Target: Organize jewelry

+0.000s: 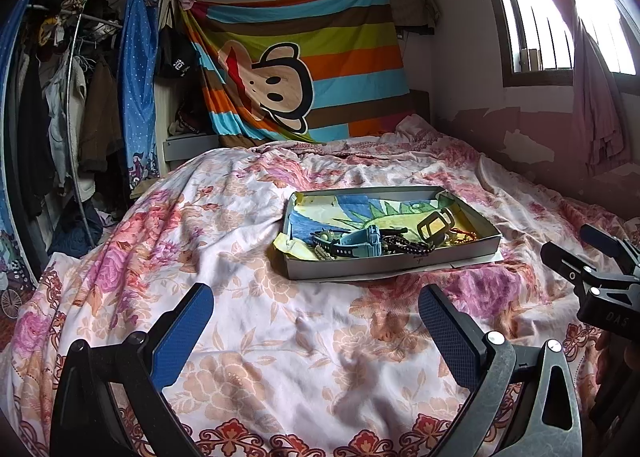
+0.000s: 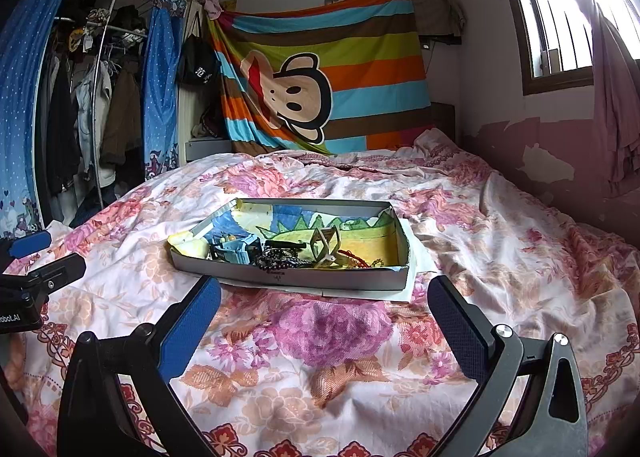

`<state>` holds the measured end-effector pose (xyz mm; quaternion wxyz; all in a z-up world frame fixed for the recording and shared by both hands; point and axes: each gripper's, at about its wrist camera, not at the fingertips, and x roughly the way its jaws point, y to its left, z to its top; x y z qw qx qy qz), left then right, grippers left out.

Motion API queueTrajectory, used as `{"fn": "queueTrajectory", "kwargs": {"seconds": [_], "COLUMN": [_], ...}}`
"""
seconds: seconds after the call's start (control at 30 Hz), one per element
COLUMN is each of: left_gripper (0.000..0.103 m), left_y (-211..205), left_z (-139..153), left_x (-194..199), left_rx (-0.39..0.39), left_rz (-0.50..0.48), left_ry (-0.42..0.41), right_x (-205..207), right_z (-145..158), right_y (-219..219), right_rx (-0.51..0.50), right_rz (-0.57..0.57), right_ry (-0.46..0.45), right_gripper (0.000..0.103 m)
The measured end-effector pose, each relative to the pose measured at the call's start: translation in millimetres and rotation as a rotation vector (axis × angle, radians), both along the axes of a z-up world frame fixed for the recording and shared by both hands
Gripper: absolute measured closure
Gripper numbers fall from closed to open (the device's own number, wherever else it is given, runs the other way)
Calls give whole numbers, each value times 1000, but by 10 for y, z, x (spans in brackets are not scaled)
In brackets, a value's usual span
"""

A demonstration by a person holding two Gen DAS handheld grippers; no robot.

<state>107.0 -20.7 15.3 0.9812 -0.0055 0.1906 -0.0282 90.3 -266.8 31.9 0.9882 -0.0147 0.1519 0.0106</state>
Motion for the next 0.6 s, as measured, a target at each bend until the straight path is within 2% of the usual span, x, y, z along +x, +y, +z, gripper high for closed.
{"fn": "queueTrajectory", "kwargs": {"seconds": [0.23,0.4,0.6], "left_gripper": [0,0,0], "left_y": [33,-3,159], "left_z": [-9,8,3], "left_x": [35,-1,7], "left_rx": [47,84,100], "left_rz": [-4,4,-6], "left_ry": [30,3,3], "right_x": [2,5,-10], "right_z": [9,15,5], "right_y": [2,2,3], "right_rx": [-1,-2,-3], "right_rz": [1,1,1], "right_ry": [1,2,4], "right_gripper": [1,1,1]}}
